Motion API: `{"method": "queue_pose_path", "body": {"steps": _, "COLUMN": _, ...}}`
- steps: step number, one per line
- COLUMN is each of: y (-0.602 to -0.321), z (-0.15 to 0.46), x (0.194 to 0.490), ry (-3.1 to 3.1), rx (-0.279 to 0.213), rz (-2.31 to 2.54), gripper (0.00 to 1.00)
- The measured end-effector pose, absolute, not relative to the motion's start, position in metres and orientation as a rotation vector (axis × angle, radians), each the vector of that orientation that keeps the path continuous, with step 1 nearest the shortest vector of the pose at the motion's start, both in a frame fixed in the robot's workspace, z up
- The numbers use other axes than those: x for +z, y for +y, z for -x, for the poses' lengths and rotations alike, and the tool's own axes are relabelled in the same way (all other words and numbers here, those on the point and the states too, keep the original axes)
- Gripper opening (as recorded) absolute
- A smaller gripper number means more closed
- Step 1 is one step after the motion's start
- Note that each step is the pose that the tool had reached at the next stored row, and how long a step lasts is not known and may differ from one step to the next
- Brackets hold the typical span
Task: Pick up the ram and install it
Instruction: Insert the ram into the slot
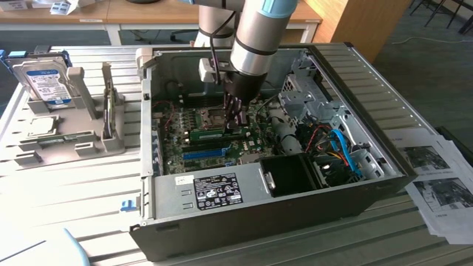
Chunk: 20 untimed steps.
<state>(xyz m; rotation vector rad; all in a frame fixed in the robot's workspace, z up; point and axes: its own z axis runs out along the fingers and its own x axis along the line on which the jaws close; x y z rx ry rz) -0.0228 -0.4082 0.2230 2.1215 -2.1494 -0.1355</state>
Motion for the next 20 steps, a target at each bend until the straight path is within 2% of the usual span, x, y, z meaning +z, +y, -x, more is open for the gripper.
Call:
{"method": "queue_pose_path", "body": {"steps": 9, "y": -0.4082, "z": 0.0228, "x": 0.2229, "ry": -2.15, "rx": -0.136, "rz": -2.122, "gripper": 0.12}}
{"method": "queue_pose_path", "body": {"steps": 10, "y": -0.4081, "z": 0.0228, "x": 0.2229, "ry": -2.149, "rx": -0.136, "rz": -2.122, "gripper": 0.18}}
{"method": "queue_pose_path", "body": {"steps": 20, "y": -0.4081, "z": 0.0228, "x": 0.2229, "ry": -2.149, "rx": -0.136, "rz": -2.122, "gripper": 0.18}}
